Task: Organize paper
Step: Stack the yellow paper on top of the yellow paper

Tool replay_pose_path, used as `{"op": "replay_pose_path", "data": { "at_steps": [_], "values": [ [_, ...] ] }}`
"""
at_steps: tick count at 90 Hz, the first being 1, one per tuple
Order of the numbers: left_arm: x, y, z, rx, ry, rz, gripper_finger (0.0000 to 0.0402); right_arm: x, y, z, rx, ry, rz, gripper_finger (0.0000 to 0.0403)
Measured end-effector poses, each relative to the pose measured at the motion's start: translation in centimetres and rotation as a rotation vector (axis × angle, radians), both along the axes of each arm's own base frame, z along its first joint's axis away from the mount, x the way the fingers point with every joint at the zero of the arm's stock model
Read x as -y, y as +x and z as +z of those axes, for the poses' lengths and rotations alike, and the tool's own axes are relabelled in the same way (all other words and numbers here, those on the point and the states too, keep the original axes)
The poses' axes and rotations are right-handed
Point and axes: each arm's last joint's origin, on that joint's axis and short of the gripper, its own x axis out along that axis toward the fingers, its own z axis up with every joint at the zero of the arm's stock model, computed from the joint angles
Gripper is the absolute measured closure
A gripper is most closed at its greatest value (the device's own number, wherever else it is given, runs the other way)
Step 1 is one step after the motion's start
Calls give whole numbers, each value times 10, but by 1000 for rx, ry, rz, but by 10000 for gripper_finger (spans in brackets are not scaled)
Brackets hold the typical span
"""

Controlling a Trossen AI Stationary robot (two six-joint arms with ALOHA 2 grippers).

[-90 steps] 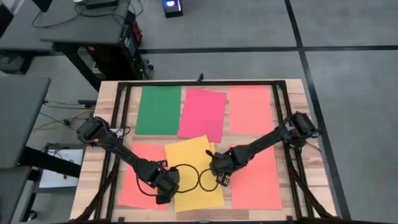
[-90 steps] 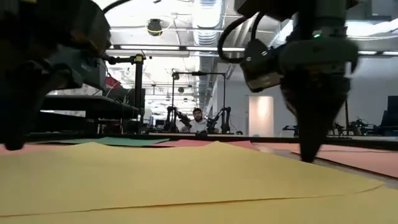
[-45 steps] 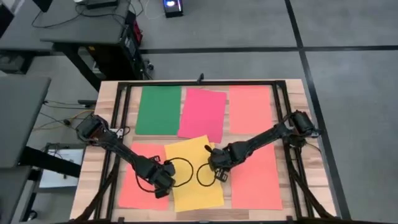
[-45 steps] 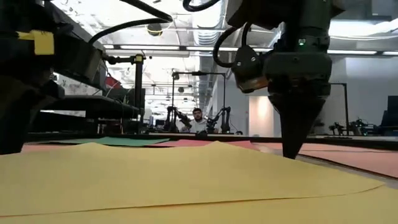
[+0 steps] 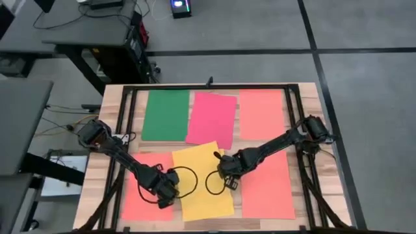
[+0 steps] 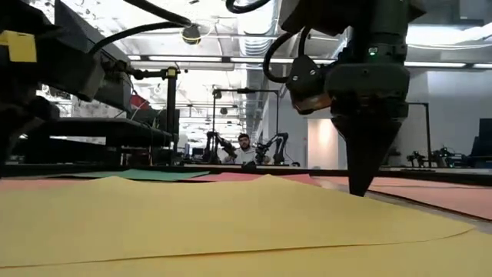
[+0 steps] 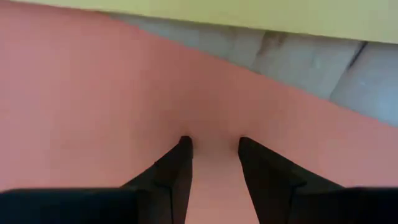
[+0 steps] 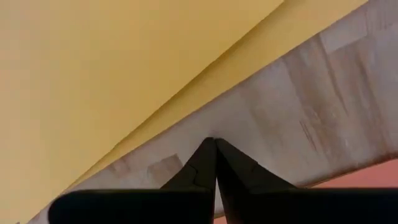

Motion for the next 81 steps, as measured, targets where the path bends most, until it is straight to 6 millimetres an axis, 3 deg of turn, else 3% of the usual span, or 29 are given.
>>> {"op": "replay_pose_path", "data": {
  "at_steps": [36, 64, 81],
  "values": [
    [-7, 1, 30, 120, 30, 4, 281, 3, 1, 0, 1, -4, 7, 403],
    [-35, 27, 19, 115, 65, -50, 281, 33, 8, 0, -2, -21, -20, 403],
    [-53, 31, 16, 61, 63, -81, 281, 43, 9, 0, -12, -30, -14, 403]
  ]
}}
